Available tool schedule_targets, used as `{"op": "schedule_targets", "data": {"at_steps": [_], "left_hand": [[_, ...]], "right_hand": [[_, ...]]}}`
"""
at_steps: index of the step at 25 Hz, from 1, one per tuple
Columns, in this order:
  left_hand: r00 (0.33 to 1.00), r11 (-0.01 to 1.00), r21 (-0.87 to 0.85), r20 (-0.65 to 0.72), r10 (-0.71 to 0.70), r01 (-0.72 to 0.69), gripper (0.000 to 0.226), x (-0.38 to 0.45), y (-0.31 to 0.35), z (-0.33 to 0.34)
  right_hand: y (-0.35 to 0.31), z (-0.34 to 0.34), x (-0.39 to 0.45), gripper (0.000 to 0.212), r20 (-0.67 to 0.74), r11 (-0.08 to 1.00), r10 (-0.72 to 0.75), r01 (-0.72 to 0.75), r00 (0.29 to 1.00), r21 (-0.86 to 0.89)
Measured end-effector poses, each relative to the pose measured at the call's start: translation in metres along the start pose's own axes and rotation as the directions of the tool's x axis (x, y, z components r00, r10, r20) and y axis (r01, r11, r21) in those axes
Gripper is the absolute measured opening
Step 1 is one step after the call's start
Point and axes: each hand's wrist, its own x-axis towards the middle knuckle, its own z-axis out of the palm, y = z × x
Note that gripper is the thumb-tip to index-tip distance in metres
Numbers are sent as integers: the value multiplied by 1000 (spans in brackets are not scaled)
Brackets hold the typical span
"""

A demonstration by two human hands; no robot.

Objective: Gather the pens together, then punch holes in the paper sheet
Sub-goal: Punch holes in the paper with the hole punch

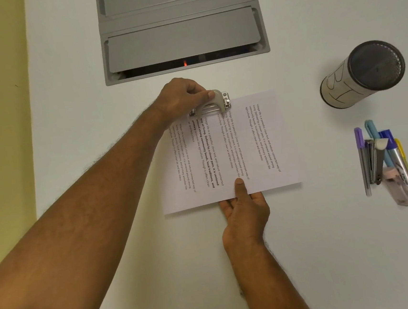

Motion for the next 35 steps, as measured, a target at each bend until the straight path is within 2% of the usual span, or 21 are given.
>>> {"op": "schedule_targets", "data": {"at_steps": [12, 18, 27, 29, 35], "left_hand": [[997, 998, -13, 38, -60, 60, 29, 6, 2, -3], [998, 996, 53, -5, -70, 70, 22, 11, 4, 3], [996, 979, 184, 2, -84, 82, 27, 22, 8, 3], [994, 979, 176, 35, -107, 100, 29, 26, 8, 2], [994, 984, 144, 22, -108, 104, 30, 25, 8, 2]], "right_hand": [[-1, 4, -2, 13, -9, 1000, 8, -8, 1000, 5], [-2, 4, -3, 15, -12, 1000, 5, -5, 1000, 6], [-3, 6, -5, 19, -38, 1000, 19, -20, 999, -10], [-4, 5, -4, 18, -45, 1000, 15, -16, 999, -13], [-4, 7, -5, 14, -38, 1000, 16, -16, 999, -8]]}}
